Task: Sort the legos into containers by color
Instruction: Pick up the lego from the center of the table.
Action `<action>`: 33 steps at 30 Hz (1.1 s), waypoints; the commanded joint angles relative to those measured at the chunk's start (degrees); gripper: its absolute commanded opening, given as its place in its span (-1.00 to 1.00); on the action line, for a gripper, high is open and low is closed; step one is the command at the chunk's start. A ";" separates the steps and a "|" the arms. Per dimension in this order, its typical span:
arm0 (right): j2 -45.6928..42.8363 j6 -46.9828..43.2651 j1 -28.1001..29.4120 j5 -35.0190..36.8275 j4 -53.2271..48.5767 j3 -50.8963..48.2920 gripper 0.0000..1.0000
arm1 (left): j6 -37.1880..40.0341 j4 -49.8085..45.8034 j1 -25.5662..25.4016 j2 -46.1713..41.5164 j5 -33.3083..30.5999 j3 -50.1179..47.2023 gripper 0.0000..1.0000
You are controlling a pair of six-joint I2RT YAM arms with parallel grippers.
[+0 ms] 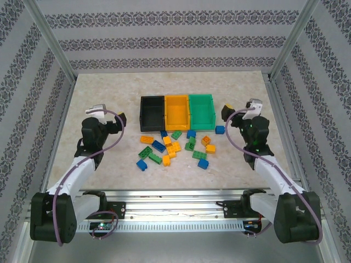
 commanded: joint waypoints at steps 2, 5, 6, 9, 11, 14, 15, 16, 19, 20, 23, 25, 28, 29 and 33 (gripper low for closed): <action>6.91 5.52 2.59 -9.00 -11.52 4.73 0.96 | -15.83 -21.42 0.34 3.64 11.28 5.73 0.99; 12.64 4.23 6.17 -8.61 -11.76 6.28 0.96 | -21.77 -26.39 -0.33 9.50 22.37 8.12 0.99; 14.32 3.25 7.80 -6.88 -11.31 6.46 0.96 | -22.75 -27.88 -1.05 11.21 24.07 8.67 0.99; 17.25 1.00 12.28 -2.77 -11.87 7.08 0.96 | -20.59 -33.95 -4.92 14.42 22.36 11.09 0.99; 17.25 -0.81 15.40 -0.05 -12.01 6.85 0.97 | -17.96 -38.23 -7.69 16.09 18.68 13.21 0.99; 16.52 -2.92 19.06 4.49 -11.98 6.30 0.96 | -15.58 -42.39 -10.29 19.21 15.53 16.22 0.99; 16.35 -3.11 19.78 5.38 -11.63 6.00 0.96 | -15.01 -43.38 -11.02 20.52 14.36 17.24 0.99; 16.33 -3.06 20.24 5.92 -11.34 5.71 0.96 | -14.32 -44.56 -11.71 21.93 13.34 18.45 0.99; 15.77 -2.95 21.18 7.10 -11.07 5.26 0.96 | -11.99 -49.24 -14.67 27.00 8.49 23.56 0.99; 15.45 -2.80 21.32 7.49 -11.02 5.03 0.96 | -11.26 -50.78 -15.67 28.62 6.69 25.23 0.99; 14.71 -2.52 21.63 7.73 -10.14 4.45 0.97 | -8.95 -55.87 -18.34 34.51 1.31 31.83 0.99; 14.83 -2.43 21.72 7.82 -10.14 4.49 0.96 | -8.22 -57.42 -18.97 38.57 -0.16 34.95 0.99; 15.59 -2.34 21.90 7.47 -10.16 4.71 0.96 | -7.55 -57.89 -19.27 42.80 -1.48 37.88 0.96; 15.78 -2.34 21.96 7.45 -10.17 4.78 0.96 | -7.28 -58.26 -19.45 43.80 -1.88 38.80 0.95; 16.66 -2.42 22.25 7.27 -10.14 5.14 0.96 | -5.95 -58.82 -20.55 47.44 -2.78 41.64 0.82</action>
